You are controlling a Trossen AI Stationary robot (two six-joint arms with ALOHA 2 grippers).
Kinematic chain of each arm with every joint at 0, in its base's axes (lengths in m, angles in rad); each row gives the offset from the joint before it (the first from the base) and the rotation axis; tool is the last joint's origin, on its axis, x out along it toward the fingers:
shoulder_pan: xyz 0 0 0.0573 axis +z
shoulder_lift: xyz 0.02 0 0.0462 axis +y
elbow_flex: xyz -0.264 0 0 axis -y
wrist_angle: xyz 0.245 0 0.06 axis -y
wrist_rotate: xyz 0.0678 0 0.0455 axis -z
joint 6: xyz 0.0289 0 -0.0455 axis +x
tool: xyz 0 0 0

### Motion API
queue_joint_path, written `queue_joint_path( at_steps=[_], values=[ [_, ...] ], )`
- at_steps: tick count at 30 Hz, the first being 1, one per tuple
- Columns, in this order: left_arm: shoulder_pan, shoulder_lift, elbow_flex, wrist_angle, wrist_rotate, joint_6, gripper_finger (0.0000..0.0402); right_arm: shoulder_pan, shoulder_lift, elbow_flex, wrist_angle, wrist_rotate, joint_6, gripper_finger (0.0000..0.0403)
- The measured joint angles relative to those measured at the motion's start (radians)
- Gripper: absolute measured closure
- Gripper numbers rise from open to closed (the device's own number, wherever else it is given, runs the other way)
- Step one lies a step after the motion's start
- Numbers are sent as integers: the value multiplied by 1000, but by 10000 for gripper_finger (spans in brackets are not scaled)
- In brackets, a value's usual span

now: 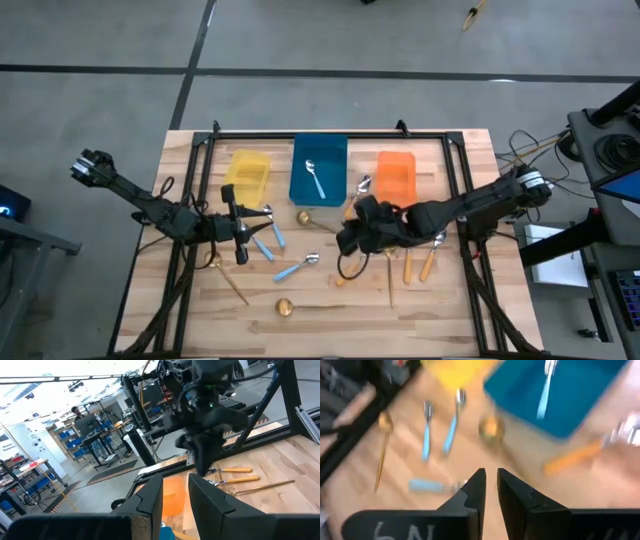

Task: Sort silverware by color (type)
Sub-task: Put the yellow spoon into the orange bin

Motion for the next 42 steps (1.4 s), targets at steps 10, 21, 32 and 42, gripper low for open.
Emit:
queue_joint_path(
  at_steps=[10, 21, 32, 42],
  values=[
    [0, 4, 0, 1, 0, 0, 326, 1, 30, -6, -246, -370, 214, 376],
    [0, 8, 0, -4, -17, 0, 326, 4, 76, -18, -584, -498, 307, 376],
    [0, 8, 0, -6, -19, 0, 326, 1, 71, -174, -611, -545, 298, 376],
    [0, 10, 0, -6, -20, 0, 326, -14, 15, -378, -423, -594, 282, 376]
  ],
)
